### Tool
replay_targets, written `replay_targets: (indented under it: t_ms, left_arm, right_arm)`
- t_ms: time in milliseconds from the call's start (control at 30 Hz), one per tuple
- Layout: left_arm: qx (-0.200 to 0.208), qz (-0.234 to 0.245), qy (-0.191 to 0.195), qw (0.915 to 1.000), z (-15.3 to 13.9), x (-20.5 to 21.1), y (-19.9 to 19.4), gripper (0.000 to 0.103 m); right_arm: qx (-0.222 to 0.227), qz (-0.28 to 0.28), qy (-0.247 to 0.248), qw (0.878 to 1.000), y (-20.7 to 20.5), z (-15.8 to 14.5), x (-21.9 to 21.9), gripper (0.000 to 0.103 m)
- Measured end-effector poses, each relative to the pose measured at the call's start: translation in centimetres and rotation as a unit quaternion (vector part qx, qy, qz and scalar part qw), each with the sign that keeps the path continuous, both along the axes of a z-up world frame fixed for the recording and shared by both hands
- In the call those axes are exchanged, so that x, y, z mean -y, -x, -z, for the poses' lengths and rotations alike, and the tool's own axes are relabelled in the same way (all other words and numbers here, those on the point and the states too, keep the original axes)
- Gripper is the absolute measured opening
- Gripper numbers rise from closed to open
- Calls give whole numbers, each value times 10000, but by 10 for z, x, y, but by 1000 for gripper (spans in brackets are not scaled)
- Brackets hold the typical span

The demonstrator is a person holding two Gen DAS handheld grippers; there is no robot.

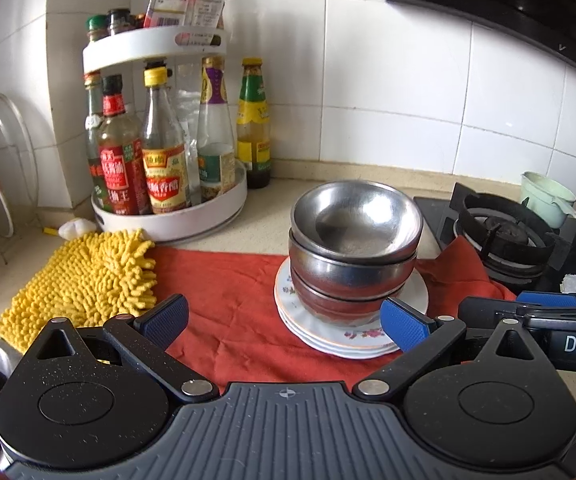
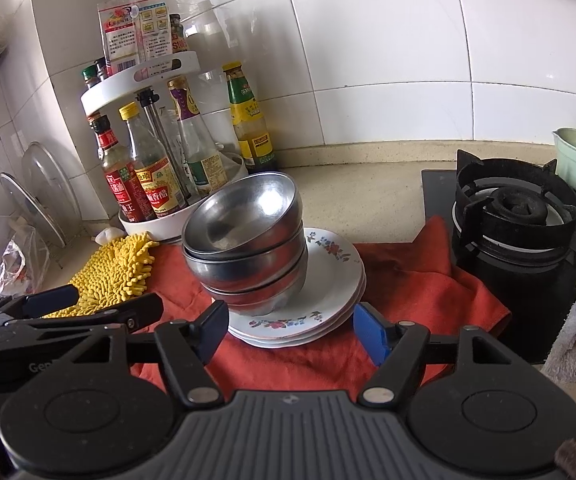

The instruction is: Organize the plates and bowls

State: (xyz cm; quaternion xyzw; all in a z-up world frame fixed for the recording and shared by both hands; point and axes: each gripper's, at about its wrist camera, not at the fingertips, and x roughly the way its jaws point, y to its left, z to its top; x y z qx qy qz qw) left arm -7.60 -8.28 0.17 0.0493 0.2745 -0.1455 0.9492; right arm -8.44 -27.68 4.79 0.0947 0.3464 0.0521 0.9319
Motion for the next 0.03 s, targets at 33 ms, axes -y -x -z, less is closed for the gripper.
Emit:
replay_targets:
  t_ms: [33]
  left_arm:
    - [28,-4,27,10000,-1,0,1,103]
  right_arm:
    - [19,3,-21,10000,1,0,0,68]
